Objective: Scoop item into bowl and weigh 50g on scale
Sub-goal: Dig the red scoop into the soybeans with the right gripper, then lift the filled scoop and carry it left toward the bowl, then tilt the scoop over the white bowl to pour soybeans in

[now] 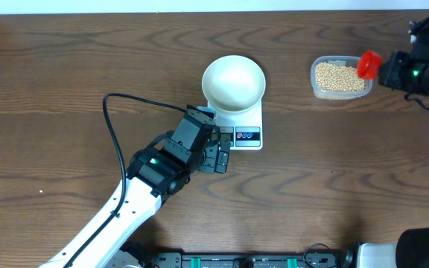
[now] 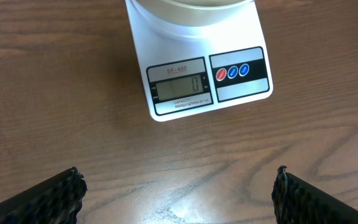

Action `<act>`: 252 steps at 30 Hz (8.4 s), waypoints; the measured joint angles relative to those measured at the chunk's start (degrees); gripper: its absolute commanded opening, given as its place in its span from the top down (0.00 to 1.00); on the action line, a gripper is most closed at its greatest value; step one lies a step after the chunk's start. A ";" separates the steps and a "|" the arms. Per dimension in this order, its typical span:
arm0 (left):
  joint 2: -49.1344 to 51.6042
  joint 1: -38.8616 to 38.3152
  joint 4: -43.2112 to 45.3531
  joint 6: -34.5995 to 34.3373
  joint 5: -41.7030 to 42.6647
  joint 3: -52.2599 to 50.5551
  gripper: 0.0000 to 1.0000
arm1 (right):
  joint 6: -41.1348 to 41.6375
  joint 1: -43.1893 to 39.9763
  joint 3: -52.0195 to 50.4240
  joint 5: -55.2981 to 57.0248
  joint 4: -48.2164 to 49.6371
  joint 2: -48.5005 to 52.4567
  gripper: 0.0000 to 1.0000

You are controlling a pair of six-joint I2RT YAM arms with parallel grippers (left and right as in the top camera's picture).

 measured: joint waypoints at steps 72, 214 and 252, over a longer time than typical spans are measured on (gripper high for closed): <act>0.00 0.00 0.00 0.00 -0.02 0.00 0.02 | -9.05 -5.49 9.64 -17.16 -4.00 32.35 0.99; 0.00 0.00 -0.02 0.00 -0.02 0.00 0.02 | -19.61 11.15 24.65 -55.80 -15.02 40.89 0.99; 0.00 0.00 -0.02 -0.02 -0.02 0.00 0.02 | -13.35 35.15 38.25 1.75 -18.14 40.89 0.99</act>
